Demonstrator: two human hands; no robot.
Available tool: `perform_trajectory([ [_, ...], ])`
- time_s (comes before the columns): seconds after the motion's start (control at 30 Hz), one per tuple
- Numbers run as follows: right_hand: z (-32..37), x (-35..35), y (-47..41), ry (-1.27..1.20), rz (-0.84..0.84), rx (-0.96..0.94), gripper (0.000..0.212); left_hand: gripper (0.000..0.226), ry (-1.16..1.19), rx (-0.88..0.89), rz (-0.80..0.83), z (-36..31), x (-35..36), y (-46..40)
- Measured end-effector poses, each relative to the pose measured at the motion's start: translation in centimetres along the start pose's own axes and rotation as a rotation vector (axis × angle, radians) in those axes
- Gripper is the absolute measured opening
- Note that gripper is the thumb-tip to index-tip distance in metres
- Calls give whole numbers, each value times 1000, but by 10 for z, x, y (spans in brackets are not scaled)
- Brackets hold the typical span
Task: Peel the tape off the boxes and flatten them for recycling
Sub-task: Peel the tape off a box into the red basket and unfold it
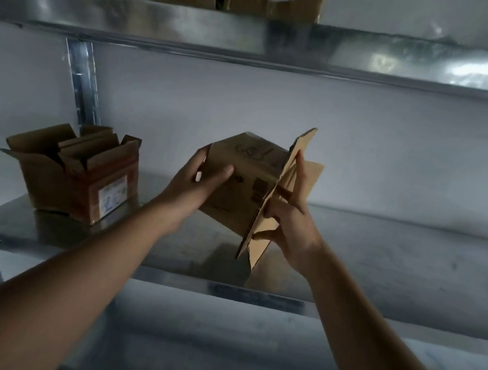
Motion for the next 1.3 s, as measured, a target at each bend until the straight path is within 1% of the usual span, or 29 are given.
perform_trajectory([
  [0.07,1,-31,5,-65,-18,-12,104,44,-24,95,24,-16,34,5],
  [0.13,6,-62,11,-160,-28,-25,101,54,-69,167,24,-28,71,8],
  [0.17,7,-78,14,-211,-45,-29,99,60,-124,200,16,-35,90,8],
  [0.23,5,-112,19,-307,-105,-31,95,68,-307,274,-28,-49,126,11],
  [0.27,2,-130,22,-353,-144,-24,94,69,-381,323,-46,-57,144,14],
  [0.33,-3,-170,26,-427,-239,10,95,66,-447,408,-41,-69,182,24],
  [0.4,-7,-214,29,-431,-334,42,92,64,-492,438,-21,-71,219,33],
  [0.47,-12,-257,33,-324,-428,83,79,63,-570,452,8,-66,254,41],
  [0.53,-15,-297,40,-141,-523,83,68,63,-659,461,66,-62,290,50],
  [0.57,-15,-316,45,-15,-571,71,64,63,-706,462,95,-60,306,55],
  [0.63,-17,-353,55,328,-642,80,57,62,-783,458,131,-56,332,63],
  [0.7,-23,-384,63,681,-647,153,49,61,-866,475,143,-54,351,71],
  [0.73,-24,-395,66,806,-626,182,53,61,-902,496,150,-54,360,76],
  [0.8,-22,-406,68,970,-564,169,83,59,-938,546,177,-53,381,89],
  [0.83,-16,-406,67,1003,-535,121,93,59,-953,577,190,-53,392,96],
  [0.87,-9,-405,65,998,-504,59,97,58,-971,611,190,-54,401,102],
  [0.9,-2,-404,62,943,-474,2,97,59,-986,637,180,-55,407,105],
  [0.97,13,-403,59,785,-421,-89,92,60,-1001,652,167,-57,412,106],
  [1.0,19,-402,58,732,-403,-128,87,60,-998,650,165,-59,412,105],
  [1.07,29,-398,57,695,-368,-207,73,52,-971,647,155,-62,411,105],
  [1.13,37,-393,54,758,-336,-298,65,48,-955,640,146,-62,414,107],
  [1.2,42,-395,51,858,-333,-364,61,50,-964,610,164,-60,421,108],
  [1.3,46,-406,47,976,-342,-433,64,45,-958,582,246,-59,430,103],
])
Point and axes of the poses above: each hand's wrist, its own y-axis away from the middle knuckle, its own x-axis out of the palm, z = x × y, the point moved 9 cm from there along -y, towards the middle knuckle, and after that the axes turned 12 degrees about -z, right-handed, at the moved point
